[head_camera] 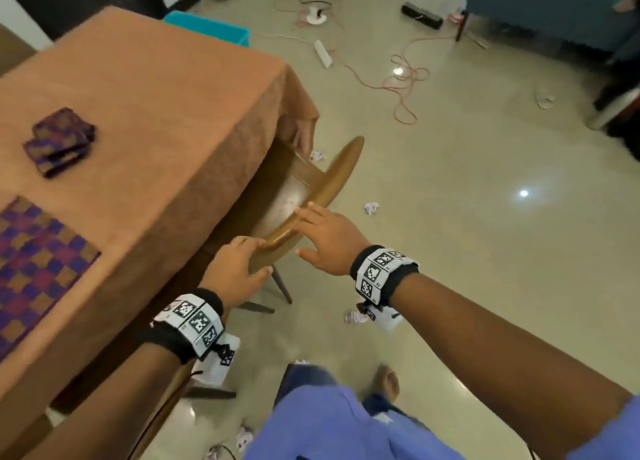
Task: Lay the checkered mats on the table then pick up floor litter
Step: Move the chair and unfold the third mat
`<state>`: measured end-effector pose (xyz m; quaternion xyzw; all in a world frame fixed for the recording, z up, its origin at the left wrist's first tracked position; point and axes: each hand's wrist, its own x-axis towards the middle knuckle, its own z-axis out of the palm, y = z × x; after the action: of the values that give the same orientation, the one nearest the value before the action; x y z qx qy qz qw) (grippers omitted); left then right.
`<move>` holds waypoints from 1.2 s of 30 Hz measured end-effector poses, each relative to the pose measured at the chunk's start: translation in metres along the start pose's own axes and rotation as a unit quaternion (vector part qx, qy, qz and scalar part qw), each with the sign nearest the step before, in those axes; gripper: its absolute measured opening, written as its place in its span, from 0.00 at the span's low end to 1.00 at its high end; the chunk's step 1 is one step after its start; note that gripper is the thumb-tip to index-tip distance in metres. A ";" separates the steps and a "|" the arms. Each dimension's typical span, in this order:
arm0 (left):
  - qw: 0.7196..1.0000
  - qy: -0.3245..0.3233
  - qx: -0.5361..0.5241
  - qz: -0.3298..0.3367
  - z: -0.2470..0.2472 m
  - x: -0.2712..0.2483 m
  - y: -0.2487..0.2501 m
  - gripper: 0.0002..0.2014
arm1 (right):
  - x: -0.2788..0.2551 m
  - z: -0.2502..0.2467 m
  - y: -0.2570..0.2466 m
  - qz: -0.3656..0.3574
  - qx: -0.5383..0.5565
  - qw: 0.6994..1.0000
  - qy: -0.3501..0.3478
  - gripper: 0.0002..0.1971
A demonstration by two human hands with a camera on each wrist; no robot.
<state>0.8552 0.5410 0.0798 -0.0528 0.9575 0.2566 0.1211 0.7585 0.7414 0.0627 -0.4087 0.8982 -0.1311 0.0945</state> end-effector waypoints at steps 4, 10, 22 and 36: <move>0.995 0.017 -0.041 -0.089 0.019 0.027 0.036 0.27 | 0.018 -0.018 0.053 -0.034 -0.045 0.998 -0.032 0.24; 0.987 -0.008 -0.050 -0.151 0.031 0.089 0.060 0.26 | 0.066 -0.035 0.148 -0.125 -0.062 0.990 -0.033 0.21; 0.962 -0.164 -0.132 -0.174 -0.001 0.268 0.120 0.25 | 0.218 -0.087 0.252 -0.341 -0.024 0.883 -0.320 0.25; 0.858 0.103 -0.238 -0.444 -0.059 0.407 0.049 0.18 | 0.487 -0.118 0.291 -0.432 -0.042 0.844 -0.316 0.12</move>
<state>0.4422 0.5374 0.0467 -0.5258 0.7489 0.3888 0.1071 0.2037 0.5745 0.0534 -0.7784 0.5568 0.0159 0.2896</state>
